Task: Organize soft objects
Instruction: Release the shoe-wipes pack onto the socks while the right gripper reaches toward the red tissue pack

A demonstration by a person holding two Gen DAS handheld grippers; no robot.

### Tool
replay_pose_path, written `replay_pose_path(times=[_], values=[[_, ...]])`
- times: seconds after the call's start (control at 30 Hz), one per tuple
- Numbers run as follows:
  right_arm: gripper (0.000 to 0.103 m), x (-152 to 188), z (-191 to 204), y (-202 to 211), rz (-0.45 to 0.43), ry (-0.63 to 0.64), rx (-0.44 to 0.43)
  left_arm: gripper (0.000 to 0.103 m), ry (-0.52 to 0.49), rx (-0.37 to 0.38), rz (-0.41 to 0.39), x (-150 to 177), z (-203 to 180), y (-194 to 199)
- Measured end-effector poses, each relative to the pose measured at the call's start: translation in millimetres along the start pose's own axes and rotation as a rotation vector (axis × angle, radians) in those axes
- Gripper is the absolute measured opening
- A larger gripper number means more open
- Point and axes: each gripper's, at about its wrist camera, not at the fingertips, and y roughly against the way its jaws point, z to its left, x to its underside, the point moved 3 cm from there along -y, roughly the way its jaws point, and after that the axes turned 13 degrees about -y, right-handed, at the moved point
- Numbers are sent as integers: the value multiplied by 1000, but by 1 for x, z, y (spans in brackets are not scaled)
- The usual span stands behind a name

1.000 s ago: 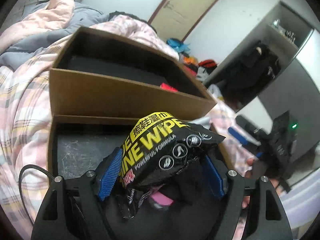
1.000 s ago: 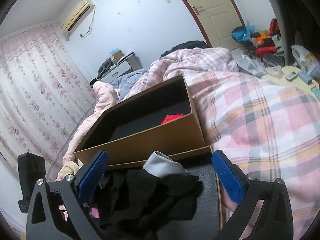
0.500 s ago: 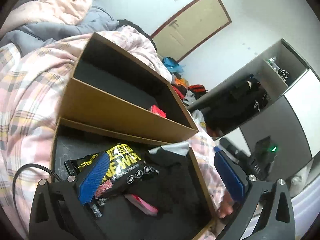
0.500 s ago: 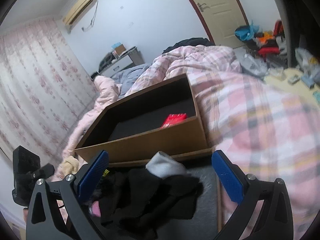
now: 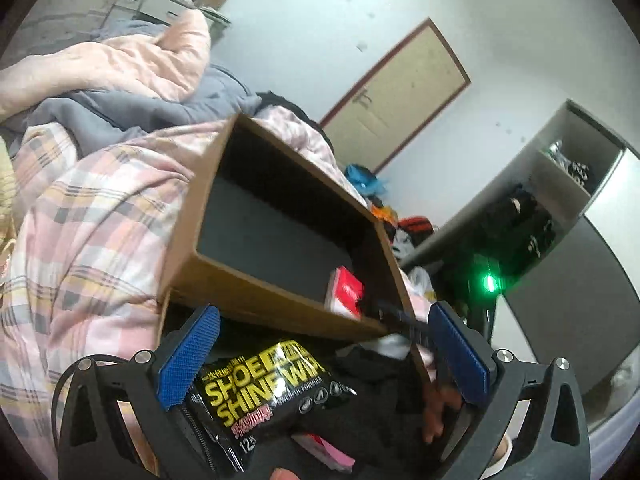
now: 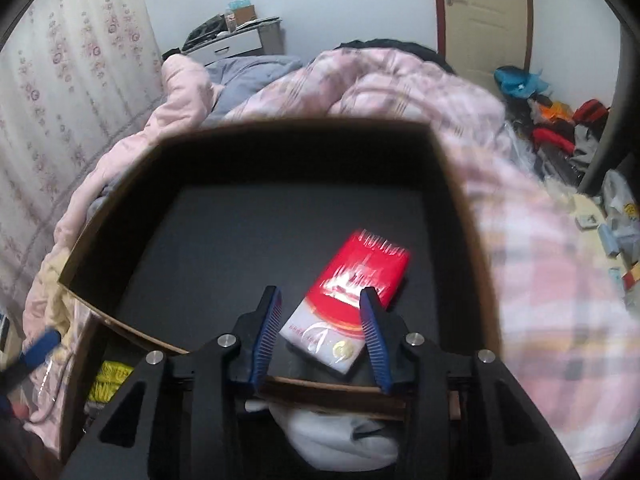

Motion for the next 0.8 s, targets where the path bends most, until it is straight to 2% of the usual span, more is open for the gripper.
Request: replay_pose_path(times=[0.07,0.2,0.47,0.57,0.63,0.7,0.8], values=[[36,13,-3,9,-32,12,0,103,7,-1,-15,0,1,1],[36,14,-5,17,-62,13,-7,103,-5,-11,-24,0,-1,1],[36,10,-6,9,-101,27,-26,103,3,-12,87,10,1,-24],[40,10,-5,8,-112,30,-27,103,-6,-29,136,14,2,-35],[49,10,-5,8,-130,28,-1,103,-32,-52,158,17,0,-41],[53,10,-6,7,-135,22,5,103,-61,-66,175,19,-3,-45],[54,9,-7,7,-135,19,1,103,-117,-109,195,22,-10,-51]])
